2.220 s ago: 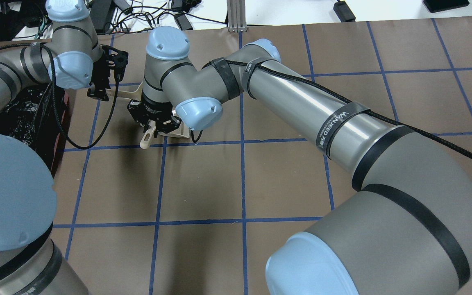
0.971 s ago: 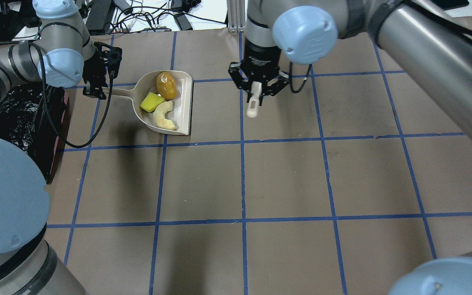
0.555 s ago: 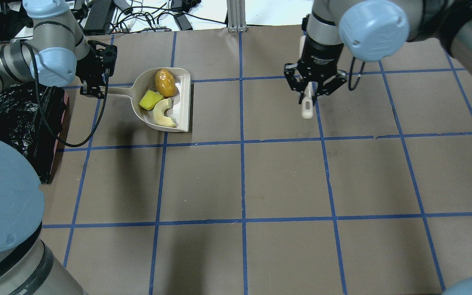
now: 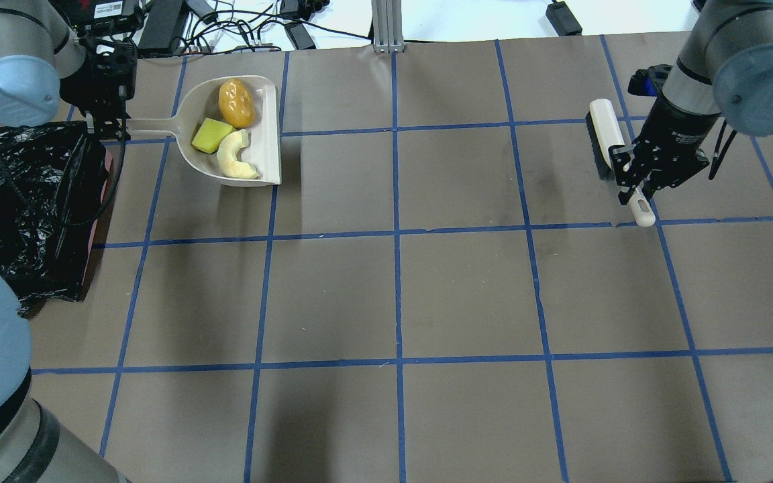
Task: Sweep and dump trash into bin
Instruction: 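Return the brush with the right gripper to its spot on the table, then lift the dustpan with the left gripper and move it over the black bin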
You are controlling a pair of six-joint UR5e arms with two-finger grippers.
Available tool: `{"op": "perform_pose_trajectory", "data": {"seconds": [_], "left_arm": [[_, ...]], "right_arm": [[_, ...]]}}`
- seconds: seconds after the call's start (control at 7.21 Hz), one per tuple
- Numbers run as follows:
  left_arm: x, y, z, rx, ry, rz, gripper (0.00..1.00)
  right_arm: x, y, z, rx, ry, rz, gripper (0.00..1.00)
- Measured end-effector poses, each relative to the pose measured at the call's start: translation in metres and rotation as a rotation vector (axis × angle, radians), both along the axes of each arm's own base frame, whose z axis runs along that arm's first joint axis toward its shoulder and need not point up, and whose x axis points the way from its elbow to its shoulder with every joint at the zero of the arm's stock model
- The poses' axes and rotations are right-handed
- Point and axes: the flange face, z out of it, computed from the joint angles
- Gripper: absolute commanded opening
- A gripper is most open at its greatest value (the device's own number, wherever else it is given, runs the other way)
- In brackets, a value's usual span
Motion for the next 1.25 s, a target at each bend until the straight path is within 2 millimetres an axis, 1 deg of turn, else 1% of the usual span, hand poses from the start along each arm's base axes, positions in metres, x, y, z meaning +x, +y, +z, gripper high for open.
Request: {"op": "perform_pose_trajectory", "data": {"seconds": [0.14, 0.28, 0.42, 0.56, 0.69, 0.97, 1.11, 1.25], "left_arm": [[0.018, 0.0, 0.025, 0.004, 0.017, 0.012, 0.04], [0.034, 0.003, 0.05, 0.016, 0.036, 0.01, 0.04], [0.054, 0.009, 0.068, 0.026, 0.051, -0.001, 0.04], [0.081, 0.019, 0.078, 0.034, 0.07, -0.016, 0.02], [0.123, 0.035, 0.083, 0.036, 0.093, -0.037, 0.01], [0.208, 0.07, 0.083, 0.034, 0.108, -0.078, 0.0], [0.242, 0.085, 0.083, 0.032, 0.101, -0.092, 0.0], [0.27, 0.098, 0.085, 0.031, 0.086, -0.109, 0.0]], "right_arm": [[-0.014, 0.0, -0.013, -0.009, -0.002, 0.01, 0.0], [-0.031, 0.0, -0.021, -0.012, -0.006, 0.022, 0.0], [-0.045, -0.001, -0.027, -0.009, -0.008, 0.03, 0.0], [-0.053, -0.001, -0.031, -0.006, -0.009, 0.034, 0.0], [-0.06, -0.002, -0.037, 0.002, -0.013, 0.029, 0.0], [-0.07, -0.006, -0.049, 0.004, -0.012, 0.018, 0.0], [-0.072, -0.008, -0.051, -0.003, -0.009, 0.015, 0.0], [-0.073, -0.011, -0.054, -0.005, -0.009, 0.014, 0.0]]}}
